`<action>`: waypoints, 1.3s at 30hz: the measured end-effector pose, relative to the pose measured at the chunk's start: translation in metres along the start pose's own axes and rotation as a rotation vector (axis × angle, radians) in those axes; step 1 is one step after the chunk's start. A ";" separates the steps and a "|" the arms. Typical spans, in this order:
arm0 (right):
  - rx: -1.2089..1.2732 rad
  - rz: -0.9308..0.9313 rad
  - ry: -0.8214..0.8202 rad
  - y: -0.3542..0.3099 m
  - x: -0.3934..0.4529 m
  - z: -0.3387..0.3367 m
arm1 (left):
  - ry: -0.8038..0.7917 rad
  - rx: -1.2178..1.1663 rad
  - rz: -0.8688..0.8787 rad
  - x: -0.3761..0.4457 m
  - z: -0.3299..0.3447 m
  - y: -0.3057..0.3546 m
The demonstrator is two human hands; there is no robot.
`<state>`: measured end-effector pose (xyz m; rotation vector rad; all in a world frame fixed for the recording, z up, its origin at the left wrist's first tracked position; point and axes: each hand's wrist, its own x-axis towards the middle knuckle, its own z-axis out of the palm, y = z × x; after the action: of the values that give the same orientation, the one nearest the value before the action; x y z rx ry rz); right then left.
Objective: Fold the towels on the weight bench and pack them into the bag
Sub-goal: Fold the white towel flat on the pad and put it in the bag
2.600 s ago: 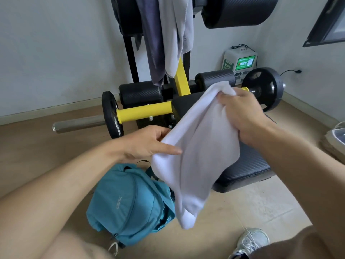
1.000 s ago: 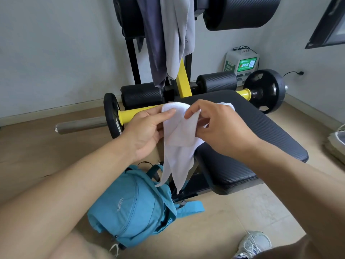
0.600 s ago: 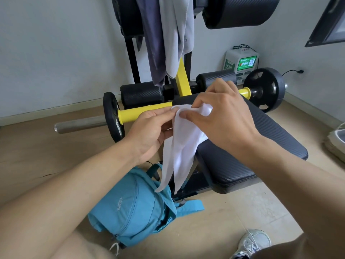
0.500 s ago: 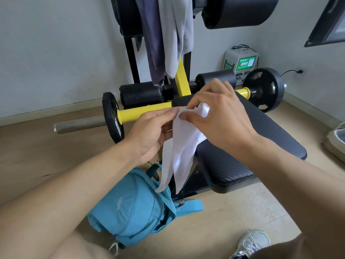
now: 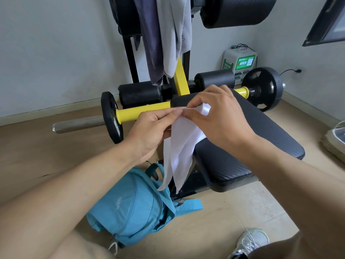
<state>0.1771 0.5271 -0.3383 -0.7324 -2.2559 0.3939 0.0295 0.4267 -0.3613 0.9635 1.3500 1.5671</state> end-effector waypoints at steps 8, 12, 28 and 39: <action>-0.218 -0.042 -0.160 0.021 0.008 -0.016 | 0.381 0.131 0.194 0.019 -0.030 0.000; -0.228 -0.089 -0.244 0.021 0.005 -0.017 | 0.669 0.149 0.186 0.028 -0.058 0.001; 0.061 -0.157 -0.607 -0.007 -0.011 -0.003 | 0.935 0.270 0.122 0.033 -0.125 -0.002; 0.222 0.304 -0.273 -0.002 -0.002 -0.010 | 0.739 0.300 0.042 0.028 -0.126 -0.015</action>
<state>0.1848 0.5250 -0.3322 -0.9523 -2.3006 0.9247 -0.0956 0.4096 -0.3909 0.5861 2.1279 1.8775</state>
